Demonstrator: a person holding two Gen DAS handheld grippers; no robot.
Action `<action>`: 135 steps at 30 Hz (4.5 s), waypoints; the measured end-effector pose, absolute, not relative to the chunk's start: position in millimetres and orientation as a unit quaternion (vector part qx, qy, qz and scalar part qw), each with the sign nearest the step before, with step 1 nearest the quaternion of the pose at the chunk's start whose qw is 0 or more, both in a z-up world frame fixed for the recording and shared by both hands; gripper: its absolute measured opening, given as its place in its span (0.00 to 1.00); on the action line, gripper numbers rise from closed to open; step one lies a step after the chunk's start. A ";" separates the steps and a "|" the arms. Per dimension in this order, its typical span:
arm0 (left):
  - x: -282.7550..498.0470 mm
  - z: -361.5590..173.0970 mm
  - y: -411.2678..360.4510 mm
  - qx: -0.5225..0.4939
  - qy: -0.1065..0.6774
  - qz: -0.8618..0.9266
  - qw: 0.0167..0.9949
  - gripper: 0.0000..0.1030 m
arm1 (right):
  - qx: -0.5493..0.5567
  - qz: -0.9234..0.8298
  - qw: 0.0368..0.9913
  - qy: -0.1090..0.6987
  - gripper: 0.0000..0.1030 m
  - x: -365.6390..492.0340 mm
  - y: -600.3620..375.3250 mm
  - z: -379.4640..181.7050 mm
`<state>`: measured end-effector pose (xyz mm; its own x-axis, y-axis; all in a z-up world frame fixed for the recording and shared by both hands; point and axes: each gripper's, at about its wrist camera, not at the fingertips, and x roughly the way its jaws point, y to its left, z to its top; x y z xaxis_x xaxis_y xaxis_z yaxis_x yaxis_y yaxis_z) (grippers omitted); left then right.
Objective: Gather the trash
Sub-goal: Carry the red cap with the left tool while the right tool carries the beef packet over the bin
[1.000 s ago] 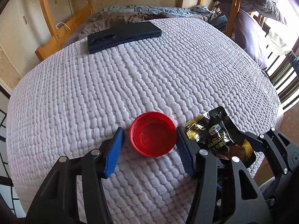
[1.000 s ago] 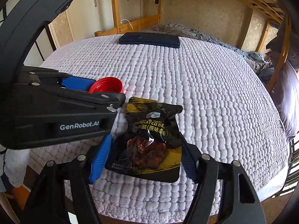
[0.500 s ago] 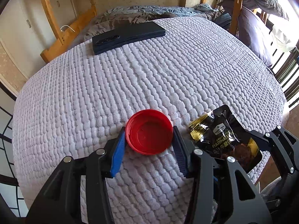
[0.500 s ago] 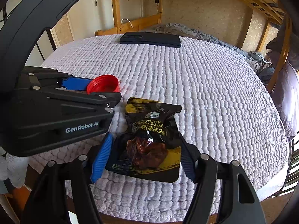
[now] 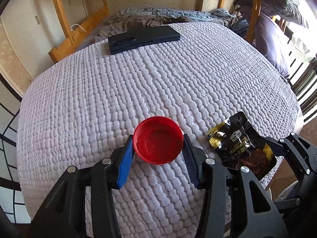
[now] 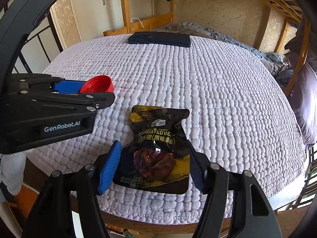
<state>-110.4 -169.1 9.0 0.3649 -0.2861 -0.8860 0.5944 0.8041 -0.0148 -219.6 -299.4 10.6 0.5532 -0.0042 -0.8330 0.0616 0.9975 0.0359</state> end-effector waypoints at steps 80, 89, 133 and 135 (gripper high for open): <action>-202.4 36.3 -127.2 0.103 0.497 -0.265 0.820 0.48 | 0.027 0.041 0.881 0.470 0.63 -287.0 -305.6 46.5; -218.8 37.6 -126.8 0.100 0.497 -0.269 0.819 0.48 | 0.023 0.052 0.887 0.459 0.63 -303.6 -304.8 59.7; -293.9 1.3 -137.6 0.121 0.544 -0.286 0.780 0.48 | -0.010 0.121 0.855 0.504 0.63 -373.3 -315.4 36.4; -293.6 -3.0 -138.5 0.123 0.547 -0.283 0.778 0.48 | -0.011 0.122 0.853 0.508 0.63 -372.8 -315.4 31.6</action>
<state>-293.6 -138.5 -3.0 0.2408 -0.3056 -0.9212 0.5752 0.8094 -0.1181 -372.8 -315.4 31.6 0.4545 0.1961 -0.8689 -0.2186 0.9702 0.1046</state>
